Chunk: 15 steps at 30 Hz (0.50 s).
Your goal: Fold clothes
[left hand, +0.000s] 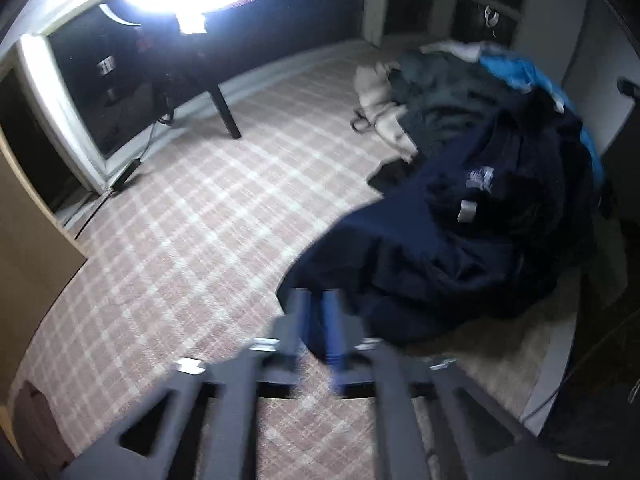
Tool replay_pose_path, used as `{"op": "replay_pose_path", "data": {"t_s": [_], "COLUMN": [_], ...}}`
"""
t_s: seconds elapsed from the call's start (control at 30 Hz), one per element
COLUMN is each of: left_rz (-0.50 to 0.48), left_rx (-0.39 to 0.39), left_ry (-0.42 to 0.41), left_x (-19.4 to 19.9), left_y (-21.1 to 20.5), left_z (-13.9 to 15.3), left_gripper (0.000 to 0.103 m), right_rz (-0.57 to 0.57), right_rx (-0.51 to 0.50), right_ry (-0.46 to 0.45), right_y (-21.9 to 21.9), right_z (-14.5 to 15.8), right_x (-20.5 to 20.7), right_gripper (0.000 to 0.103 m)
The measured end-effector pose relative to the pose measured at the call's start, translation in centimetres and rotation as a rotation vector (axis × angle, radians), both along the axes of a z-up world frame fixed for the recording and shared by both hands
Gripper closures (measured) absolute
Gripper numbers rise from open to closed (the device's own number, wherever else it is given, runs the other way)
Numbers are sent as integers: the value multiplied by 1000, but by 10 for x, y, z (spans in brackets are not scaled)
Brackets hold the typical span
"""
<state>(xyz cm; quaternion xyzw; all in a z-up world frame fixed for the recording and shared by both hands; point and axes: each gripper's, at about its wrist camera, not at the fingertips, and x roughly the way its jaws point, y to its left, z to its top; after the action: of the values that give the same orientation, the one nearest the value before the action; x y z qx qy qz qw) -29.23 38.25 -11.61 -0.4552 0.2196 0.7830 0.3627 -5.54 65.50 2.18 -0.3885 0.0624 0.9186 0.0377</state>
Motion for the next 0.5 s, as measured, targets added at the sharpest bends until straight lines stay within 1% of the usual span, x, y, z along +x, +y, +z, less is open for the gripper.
{"op": "replay_pose_path", "data": {"t_s": [0.03, 0.07, 0.1, 0.13, 0.2, 0.23, 0.27, 0.3, 0.33, 0.37, 0.4, 0.43, 0.5], "left_rz": [-17, -39, -60, -79, -120, -134, -147, -159, -169, -165, -153, -154, -148], "left_rx": [-12, -4, 14, 32, 64, 65, 51, 41, 46, 51, 53, 59, 91], "left_ry": [3, -7, -38, -86, -165, -181, -191, -216, -267, -278, -261, -234, -189], "left_x": [1, 0, -1, -2, -4, -4, -4, -4, -4, -3, 0, 4, 12], "left_y": [9, 21, 33, 44, 67, 79, 91, 99, 104, 104, 102, 97, 75], "left_z": [-7, -15, -21, -25, -37, -44, -52, -59, -64, -62, -57, -49, -24], "left_gripper": [25, 24, 24, 24, 24, 24, 28, 59, 89, 89, 93, 93, 94], "right_rz": [-25, -53, -81, -76, -61, -58, -55, -54, -54, -47, -41, -36, -28], "right_rx": [37, 88, 140, 158, 124, 101, 78, 62, 47, 24, 0, -16, -49], "right_ry": [-29, -75, -120, -142, -175, -184, -193, -203, -212, -207, -201, -190, -168], "right_y": [-5, -9, -14, -18, -21, -20, -19, -19, -19, -20, -20, -20, -18], "right_z": [-8, -23, -39, -55, -84, -94, -105, -112, -118, -121, -123, -119, -110], "right_x": [-2, -6, -11, -14, -23, -29, -35, -39, -43, -45, -46, -45, -42], "right_gripper": [64, 32, 26, 26, 26, 26, 26, 26, 26, 32, 68, 92, 94]}}
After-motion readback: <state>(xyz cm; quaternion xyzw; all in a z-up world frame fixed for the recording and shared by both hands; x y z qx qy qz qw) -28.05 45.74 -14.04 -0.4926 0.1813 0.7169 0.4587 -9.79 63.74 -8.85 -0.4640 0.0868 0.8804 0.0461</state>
